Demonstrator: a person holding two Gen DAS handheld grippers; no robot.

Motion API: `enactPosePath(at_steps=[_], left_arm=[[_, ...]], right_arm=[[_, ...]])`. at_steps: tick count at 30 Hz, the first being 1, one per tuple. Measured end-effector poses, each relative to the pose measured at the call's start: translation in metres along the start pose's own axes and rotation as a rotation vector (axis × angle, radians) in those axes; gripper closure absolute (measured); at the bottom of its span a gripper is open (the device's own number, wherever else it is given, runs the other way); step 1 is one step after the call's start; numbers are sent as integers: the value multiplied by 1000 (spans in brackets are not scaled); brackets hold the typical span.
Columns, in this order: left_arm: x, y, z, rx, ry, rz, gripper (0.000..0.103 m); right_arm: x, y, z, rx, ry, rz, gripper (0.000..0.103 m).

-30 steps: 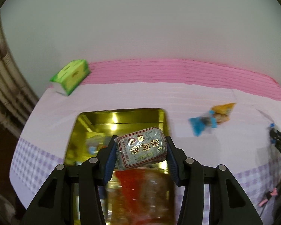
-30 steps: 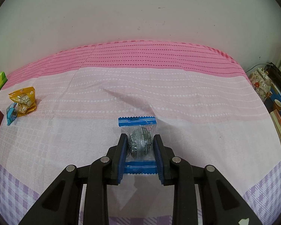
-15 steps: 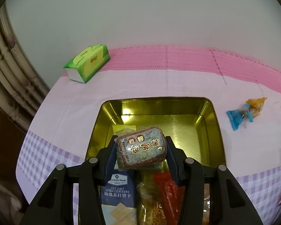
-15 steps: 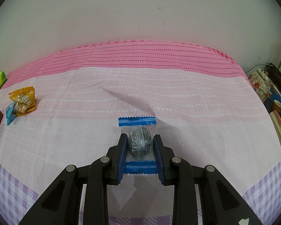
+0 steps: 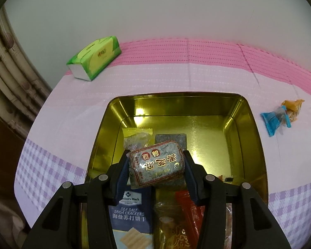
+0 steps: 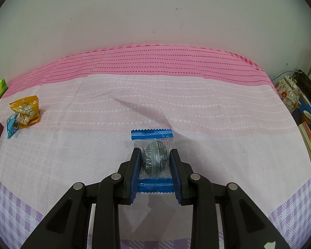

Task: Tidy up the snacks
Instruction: 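Carry the cake pack into the gold tin and open the left gripper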

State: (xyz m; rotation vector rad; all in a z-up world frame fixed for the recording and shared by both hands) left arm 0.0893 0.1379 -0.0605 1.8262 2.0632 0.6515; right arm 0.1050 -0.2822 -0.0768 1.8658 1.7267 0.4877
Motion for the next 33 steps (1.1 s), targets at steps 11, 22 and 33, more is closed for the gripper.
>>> enactPosePath(at_steps=[11,22,33], left_arm=[[-1,1,1,12,1,0,52],[-2,1,-5,10,2,6,47],[1,4,-26,-30,-8,22,42]], right_arm=[[0,0,0,0,0,0,77],[0,1,0,1,0,-1,77],[2,0,1,0,-2,-3,77]])
Point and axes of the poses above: each gripper's, at about its wrist camera, not at the fingertips, and z roughly the way its jaws point, x to its left, y to its top, the point moved 2 cm from there along z, roughly the way its jaws point, and after that the axes turned 3 degrees about -y, right-handed, at the moved point
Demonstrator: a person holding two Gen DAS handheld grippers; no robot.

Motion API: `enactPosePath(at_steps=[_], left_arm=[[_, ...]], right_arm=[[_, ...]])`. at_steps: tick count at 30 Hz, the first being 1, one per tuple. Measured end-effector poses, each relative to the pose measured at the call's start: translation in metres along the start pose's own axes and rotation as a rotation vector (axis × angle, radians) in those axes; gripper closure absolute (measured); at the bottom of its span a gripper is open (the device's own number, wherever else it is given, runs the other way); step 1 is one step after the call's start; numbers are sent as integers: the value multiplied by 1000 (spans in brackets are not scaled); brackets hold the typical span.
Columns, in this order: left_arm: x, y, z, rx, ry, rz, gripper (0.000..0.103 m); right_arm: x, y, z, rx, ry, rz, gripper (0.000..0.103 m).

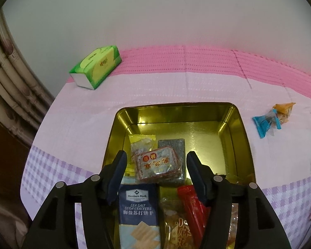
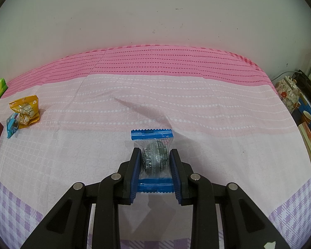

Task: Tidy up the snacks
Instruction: 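Carry the cake pack into the gold tin and open the left gripper, then carry the blue-ended candy into the gold tin and open the right gripper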

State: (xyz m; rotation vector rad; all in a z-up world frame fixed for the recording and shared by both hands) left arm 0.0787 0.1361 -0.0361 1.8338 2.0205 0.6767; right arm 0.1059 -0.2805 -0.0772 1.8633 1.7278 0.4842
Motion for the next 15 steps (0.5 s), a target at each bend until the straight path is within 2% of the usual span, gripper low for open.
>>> enactPosePath(at_steps=[6,15], left_arm=[[9,-5,-16,-27,-7,-21,40],[32,-17,-46,-78,22,-42,38]], right_arm=[[-1,0,0,0,-2,-2,77],[-4,1,0,1,7,2,77]])
Point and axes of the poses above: each gripper's, at about its wrist camera, not at the fingertips, and z roughly the way its jaws point, x to its left, y to its top, the point moved 2 cm from there along z, roughly the way its jaws point, and after that the axes turned 3 degrees about -y, right-handed, at the moved point
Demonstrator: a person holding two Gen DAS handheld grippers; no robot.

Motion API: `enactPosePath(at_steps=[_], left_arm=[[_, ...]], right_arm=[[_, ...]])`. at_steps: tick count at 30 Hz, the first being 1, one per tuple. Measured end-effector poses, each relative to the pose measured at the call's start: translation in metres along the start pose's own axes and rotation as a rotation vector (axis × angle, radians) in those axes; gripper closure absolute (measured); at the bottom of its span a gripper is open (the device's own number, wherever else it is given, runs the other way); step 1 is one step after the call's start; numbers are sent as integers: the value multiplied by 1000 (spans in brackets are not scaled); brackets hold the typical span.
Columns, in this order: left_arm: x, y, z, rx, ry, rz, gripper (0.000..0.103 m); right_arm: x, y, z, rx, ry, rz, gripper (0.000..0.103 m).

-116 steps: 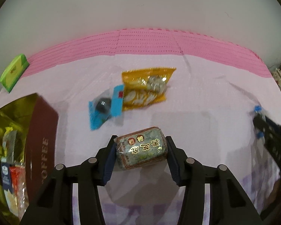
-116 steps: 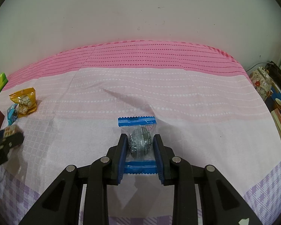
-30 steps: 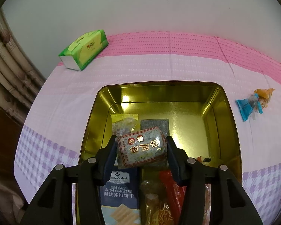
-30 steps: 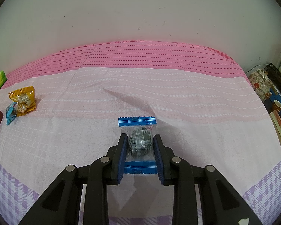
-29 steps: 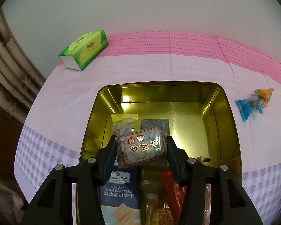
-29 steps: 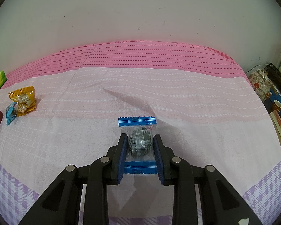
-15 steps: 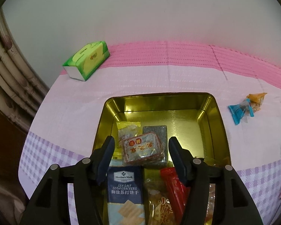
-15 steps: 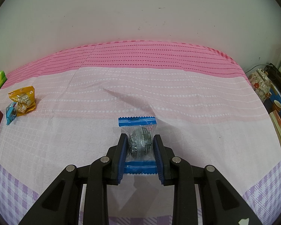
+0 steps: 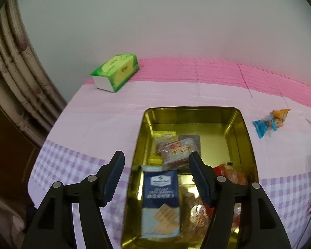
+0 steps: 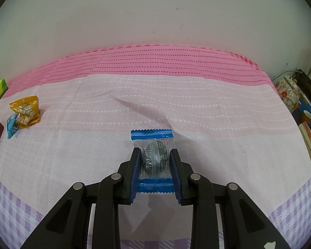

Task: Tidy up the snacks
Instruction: 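Carry the blue-ended candy into the gold tin and open the right gripper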

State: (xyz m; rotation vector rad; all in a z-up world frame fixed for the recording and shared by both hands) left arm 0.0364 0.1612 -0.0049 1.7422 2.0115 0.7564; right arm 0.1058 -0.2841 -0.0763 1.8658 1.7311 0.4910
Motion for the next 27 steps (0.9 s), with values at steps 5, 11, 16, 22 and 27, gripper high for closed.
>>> enactPosePath(at_steps=[5,11,16,22,27], left_arm=[[14,-10,-11,-19,25,-3,37],[33,-23,-20,-26,51,-21,34],[48,-33,-21,-25,64,-41,32],[56,-37,-17,-15,61,-68,32],[61,-38,-13,-19,89,-74,32]], right_arm=[[-1,0,1,1,-1,0,77],[-2,0,1,1,2,-16,77],[-2,3,3,21,0,-16,77],[4,3,2,38,-31,-15,79],[12,4,-1,66,-46,-3,80]])
Point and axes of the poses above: each gripper's, at about its wrist camera, not at the fingertips, and z roughly the way its jaws point, x to its left, y to its top, the point moved 2 cm from there along z, roughly the way its jaws point, and after that the axes turned 3 degrees about -y, right-handed, at the moved point
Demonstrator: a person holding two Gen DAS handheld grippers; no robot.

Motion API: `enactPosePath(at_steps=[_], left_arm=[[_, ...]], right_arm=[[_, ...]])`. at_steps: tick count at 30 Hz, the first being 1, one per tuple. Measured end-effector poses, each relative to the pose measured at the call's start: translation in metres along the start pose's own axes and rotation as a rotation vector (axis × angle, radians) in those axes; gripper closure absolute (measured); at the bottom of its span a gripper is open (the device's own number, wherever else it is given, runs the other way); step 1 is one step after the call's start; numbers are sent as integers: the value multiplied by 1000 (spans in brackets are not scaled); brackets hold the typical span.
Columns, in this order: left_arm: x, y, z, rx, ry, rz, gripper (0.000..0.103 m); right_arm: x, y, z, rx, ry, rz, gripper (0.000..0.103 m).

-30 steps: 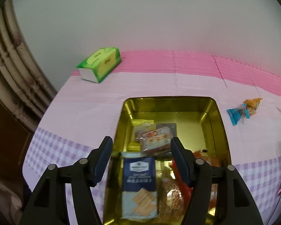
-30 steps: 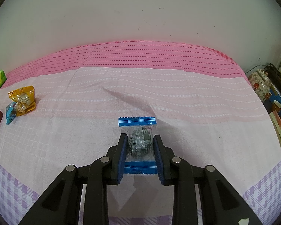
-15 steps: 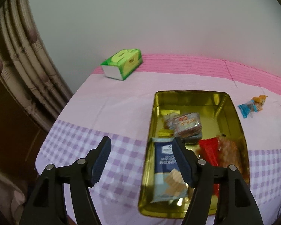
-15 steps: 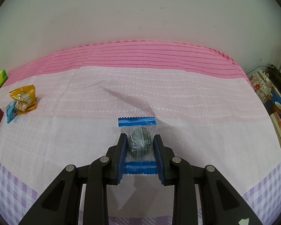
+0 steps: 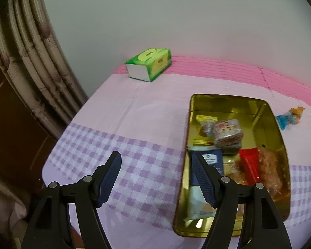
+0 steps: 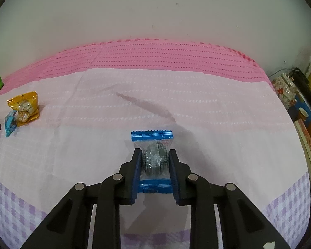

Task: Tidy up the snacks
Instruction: 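Carry the blue-ended candy into the gold tin and open the right gripper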

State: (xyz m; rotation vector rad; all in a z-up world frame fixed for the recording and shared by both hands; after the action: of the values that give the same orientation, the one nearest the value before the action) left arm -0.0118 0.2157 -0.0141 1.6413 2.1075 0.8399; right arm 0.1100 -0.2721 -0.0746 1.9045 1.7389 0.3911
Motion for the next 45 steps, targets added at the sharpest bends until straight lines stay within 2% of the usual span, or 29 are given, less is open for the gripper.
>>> enactPosePath(at_steps=[3,5,9,16,22,31,45], left_arm=[[7,0,3,11,-12,-39,31],[12,0,3,8,5,-58,31],[19,0,6,14,28,-84,31],[26,-2,11,38,31,-119,31],[29,-3,16,58,41,-130,31],[37,-5,24,89,53,-168,31],[40,-5,30,120,60,-174,31]], right_arm=[[6,-1,-6,4,10,16,80],[13,-2,-14,-5,26,15,80],[37,0,-35,-22,101,7,80],[117,8,-79,-60,274,-90,80],[184,12,-101,-63,393,-171,80],[265,7,-116,-63,463,-286,80],[332,6,-114,-43,476,-377,79]])
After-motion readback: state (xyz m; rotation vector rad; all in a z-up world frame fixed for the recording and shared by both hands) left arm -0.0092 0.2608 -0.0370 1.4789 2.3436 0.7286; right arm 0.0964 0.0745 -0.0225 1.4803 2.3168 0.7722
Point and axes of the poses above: each gripper's, at about its wrist camera, not at the fingertips, and z roughly the way its jaws point, x to its left, y to its top, the point moved 2 cm from there along z, roughly the way its jaws point, and after that the axes turned 3 degrees about -y, right-handed, at the moved point
